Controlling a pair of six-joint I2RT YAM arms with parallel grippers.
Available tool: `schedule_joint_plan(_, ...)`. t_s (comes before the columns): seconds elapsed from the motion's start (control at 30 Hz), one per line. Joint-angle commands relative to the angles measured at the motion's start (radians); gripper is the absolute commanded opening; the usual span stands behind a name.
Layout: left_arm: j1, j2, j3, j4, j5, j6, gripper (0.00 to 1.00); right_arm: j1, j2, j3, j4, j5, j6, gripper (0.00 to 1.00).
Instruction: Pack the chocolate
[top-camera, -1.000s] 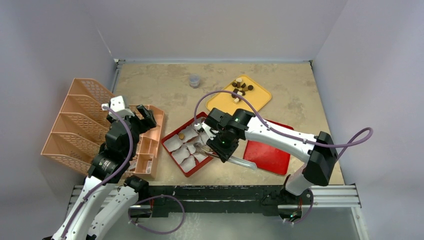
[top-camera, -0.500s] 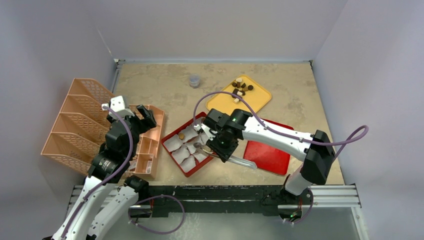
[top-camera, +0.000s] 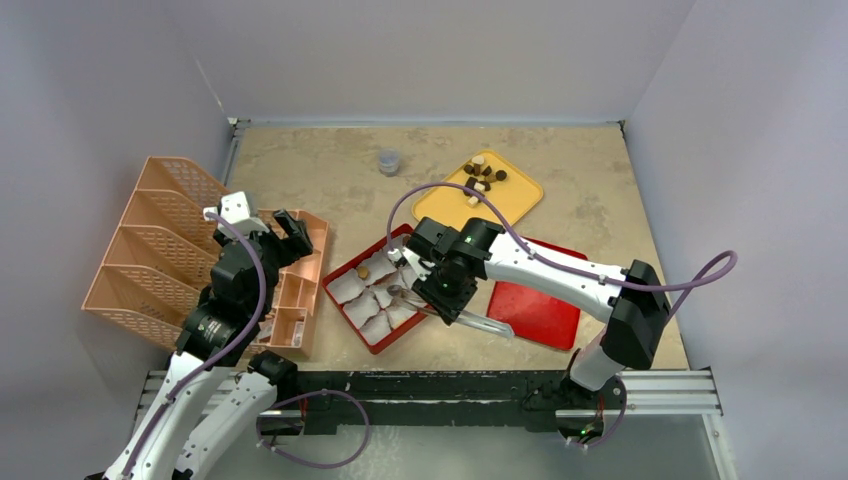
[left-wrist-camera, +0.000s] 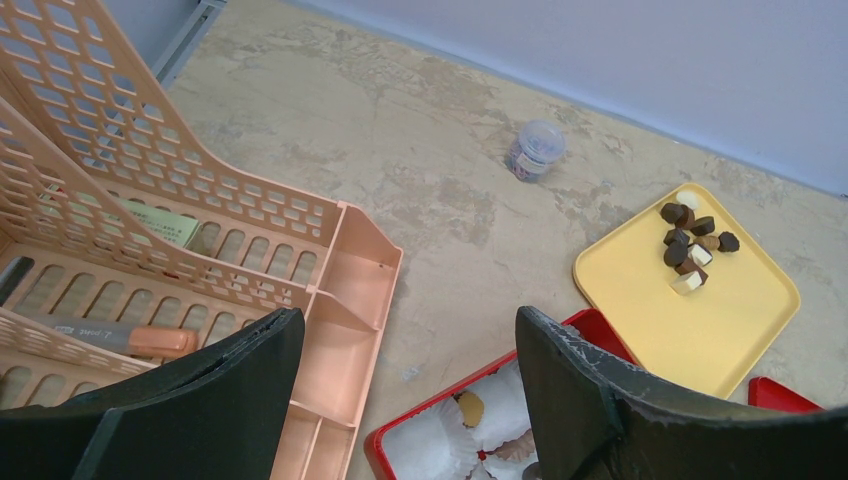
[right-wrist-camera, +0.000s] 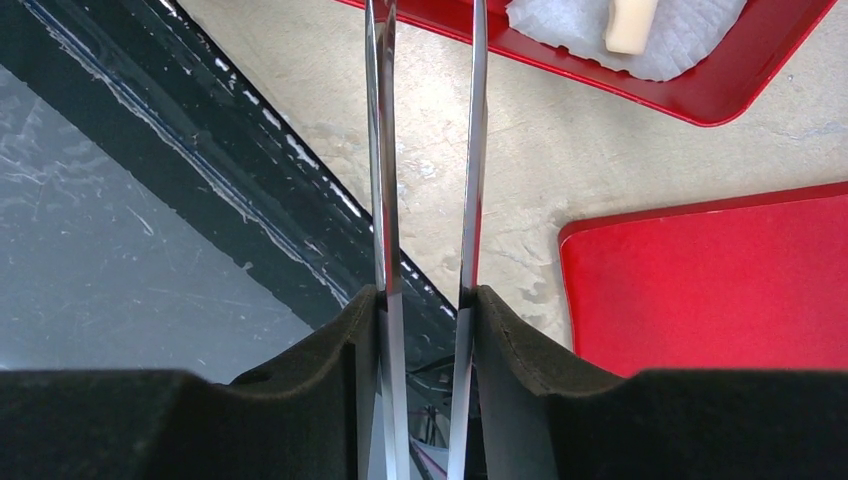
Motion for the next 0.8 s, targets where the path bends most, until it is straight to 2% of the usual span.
schedule_joint_plan(0.0,0.004,-0.003,0.009,0.024,-0.003,0.002,0.77,0.005,-0.059,0.061,-0.014,-0.017,0.034,0.37)
schedule_joint_plan(0.3,0.004,-0.004,0.008,0.025,0.002,0.001,0.77,-0.039,-0.077,0.138,0.003,0.124,0.063,0.37)
schedule_joint_plan(0.57,0.004,-0.010,0.009,0.025,0.007,0.001,0.77,-0.204,-0.058,0.178,-0.019,0.266,0.061,0.38)
schedule_joint_plan(0.77,0.004,-0.014,0.009,0.025,0.010,0.005,0.77,-0.333,-0.019,0.175,0.027,0.326,0.036,0.40)
